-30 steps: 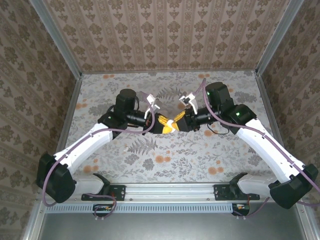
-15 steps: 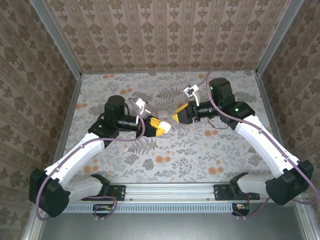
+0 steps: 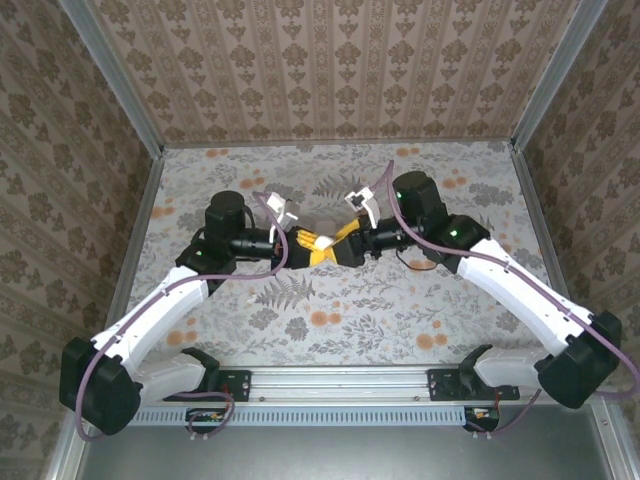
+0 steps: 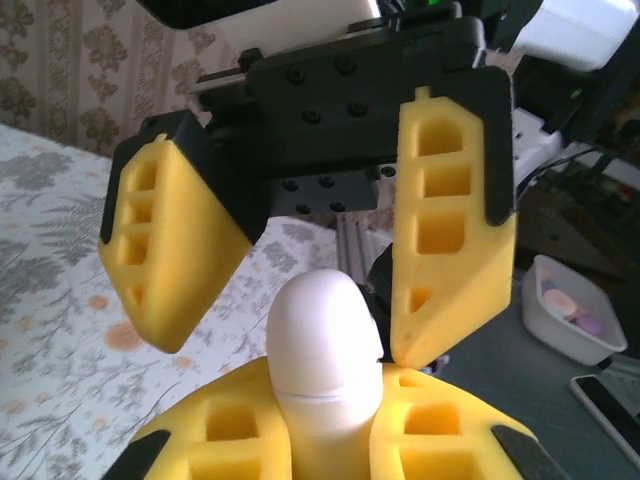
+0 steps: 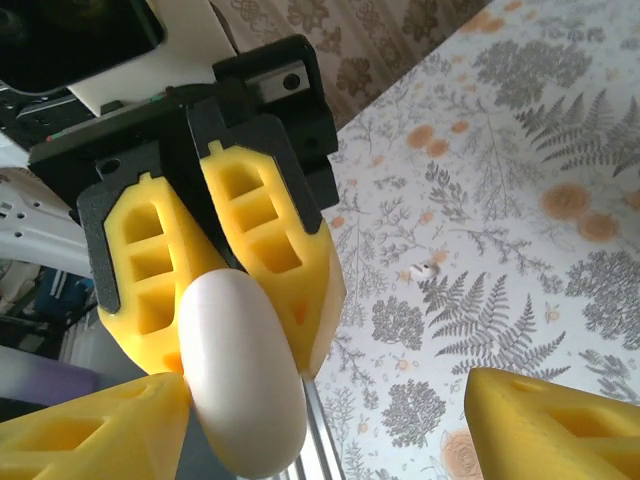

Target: Insert the wireless bluetooth earbuds into the charging case

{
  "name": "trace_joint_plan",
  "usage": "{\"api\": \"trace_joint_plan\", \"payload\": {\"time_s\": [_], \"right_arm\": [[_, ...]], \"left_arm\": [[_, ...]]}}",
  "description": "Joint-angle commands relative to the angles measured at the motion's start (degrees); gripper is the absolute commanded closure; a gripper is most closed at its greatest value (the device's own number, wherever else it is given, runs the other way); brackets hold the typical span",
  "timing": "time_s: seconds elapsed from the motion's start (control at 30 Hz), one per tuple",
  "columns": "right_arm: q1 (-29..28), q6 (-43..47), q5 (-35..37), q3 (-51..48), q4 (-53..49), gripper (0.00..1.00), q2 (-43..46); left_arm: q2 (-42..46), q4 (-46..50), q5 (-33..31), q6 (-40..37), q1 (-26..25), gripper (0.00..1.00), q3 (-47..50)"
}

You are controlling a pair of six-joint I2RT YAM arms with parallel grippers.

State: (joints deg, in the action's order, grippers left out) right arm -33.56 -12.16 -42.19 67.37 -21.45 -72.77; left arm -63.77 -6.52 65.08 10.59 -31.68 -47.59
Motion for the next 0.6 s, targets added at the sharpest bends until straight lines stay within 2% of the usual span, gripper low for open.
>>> {"api": "trace_joint_plan", "payload": {"time_s": [0.0,0.17,0.57], "right_arm": [[1.2,-0.1,6.8,2.3,-1.7,0.28,-2.5],[5.1,-5.0,3.4,-0.4,3.5,0.29,-3.0],[5.6,-7.7,1.0,-1.1,4.1,0.30,-4.8]], "left_arm": [[1.9,-2.2,2.4,1.0,-0.3,1.00,0.4],[3.9,-1.9,1.7,0.3,-0.1,1.00,1.5],[4.6,-3.4,-0.1,0.4,0.6,1.00,2.8]]}}
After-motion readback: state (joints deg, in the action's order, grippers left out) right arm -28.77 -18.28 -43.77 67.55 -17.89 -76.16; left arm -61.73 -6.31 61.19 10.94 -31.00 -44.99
